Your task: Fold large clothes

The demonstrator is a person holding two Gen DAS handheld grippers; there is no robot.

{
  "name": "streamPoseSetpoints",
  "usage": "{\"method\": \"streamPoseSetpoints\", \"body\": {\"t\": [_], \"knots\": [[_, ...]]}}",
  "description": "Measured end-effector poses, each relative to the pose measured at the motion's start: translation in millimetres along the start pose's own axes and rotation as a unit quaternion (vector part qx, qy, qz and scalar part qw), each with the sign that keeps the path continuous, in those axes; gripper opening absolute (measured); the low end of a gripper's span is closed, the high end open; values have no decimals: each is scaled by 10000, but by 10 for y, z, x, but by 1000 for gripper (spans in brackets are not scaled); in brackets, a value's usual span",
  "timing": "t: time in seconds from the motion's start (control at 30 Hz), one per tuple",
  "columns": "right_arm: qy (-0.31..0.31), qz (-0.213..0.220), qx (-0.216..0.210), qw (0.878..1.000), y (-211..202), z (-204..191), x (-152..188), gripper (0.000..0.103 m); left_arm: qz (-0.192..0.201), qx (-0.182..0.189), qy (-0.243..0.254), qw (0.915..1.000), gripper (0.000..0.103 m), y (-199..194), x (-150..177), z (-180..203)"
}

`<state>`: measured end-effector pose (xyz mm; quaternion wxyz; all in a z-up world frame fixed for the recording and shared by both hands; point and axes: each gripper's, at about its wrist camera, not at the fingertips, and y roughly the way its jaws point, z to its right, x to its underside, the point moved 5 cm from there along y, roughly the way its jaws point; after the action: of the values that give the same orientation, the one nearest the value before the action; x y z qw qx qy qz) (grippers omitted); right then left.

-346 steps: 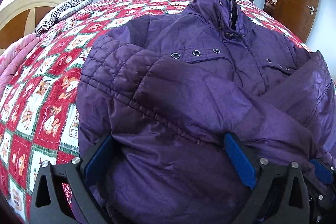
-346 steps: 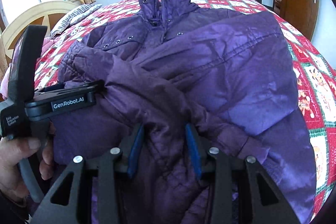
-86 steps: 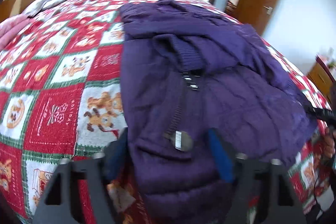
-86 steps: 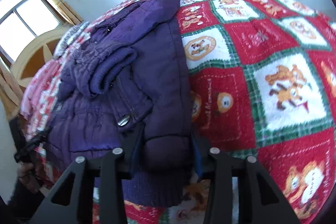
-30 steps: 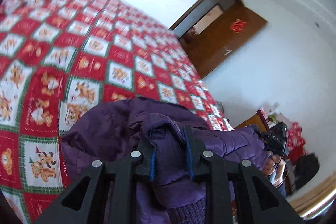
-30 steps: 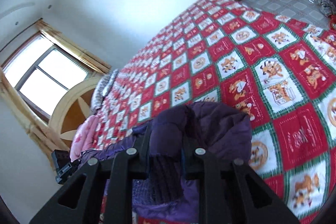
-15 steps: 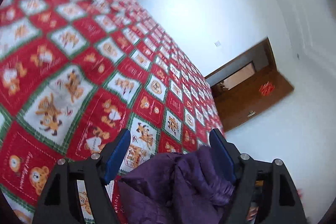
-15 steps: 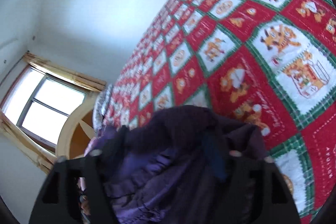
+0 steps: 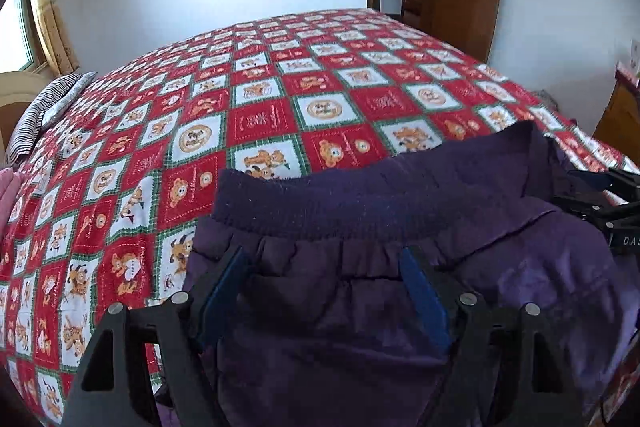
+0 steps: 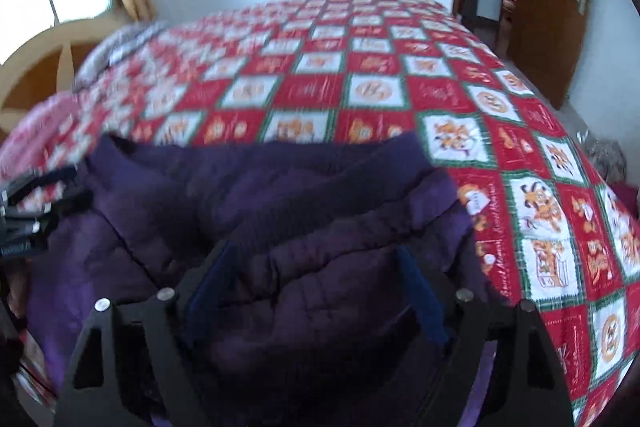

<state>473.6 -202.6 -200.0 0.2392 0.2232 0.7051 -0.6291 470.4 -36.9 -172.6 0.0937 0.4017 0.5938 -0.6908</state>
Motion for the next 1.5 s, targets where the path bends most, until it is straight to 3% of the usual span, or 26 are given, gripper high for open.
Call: {"method": "streamPoseSetpoints", "body": {"t": [0.07, 0.13, 0.17, 0.27, 0.43, 0.53, 0.63, 0.7, 0.77, 0.8, 0.87, 1.5], "knots": [[-257, -7, 67, 9996, 90, -49, 86, 63, -97, 55, 50, 9999, 79, 116, 147, -5], [-385, 44, 18, 9992, 26, -91, 130, 49, 95, 59, 89, 9999, 76, 54, 213, 40], [-412, 104, 35, 9991, -1, -114, 116, 42, 136, 94, 94, 9998, 67, 22, 237, 44], [-450, 487, 224, 9975, -122, -162, 58, 37, 307, 14, 102, 9995, 47, -53, 202, 80], [100, 1079, 250, 9938, -373, -44, -134, 36, 641, -4, -118, 9979, 33, -135, 29, 16], [245, 1367, 349, 9897, -443, -32, -271, 36, 931, -54, -322, 9951, 33, -226, -135, -74], [422, 1484, 428, 9871, -381, -36, -444, 36, 930, -133, -461, 9945, 33, -162, -285, -184], [416, 1380, 618, 9876, -186, -3, -535, 39, 722, -301, -455, 9959, 34, 40, -327, -262], [536, 1050, 817, 9897, 120, 134, -524, 56, 317, -384, -483, 9976, 44, 353, -278, -306], [679, 650, 744, 9928, 357, 206, -474, 59, 221, -379, -576, 9974, 48, 448, -234, -342], [923, 573, 570, 9924, 516, 290, -406, 65, 266, -300, -856, 9955, 52, 538, -174, -399], [814, 387, 788, 9928, 705, 309, -360, 70, 227, -239, -1010, 9943, 60, 652, -115, -435]]}}
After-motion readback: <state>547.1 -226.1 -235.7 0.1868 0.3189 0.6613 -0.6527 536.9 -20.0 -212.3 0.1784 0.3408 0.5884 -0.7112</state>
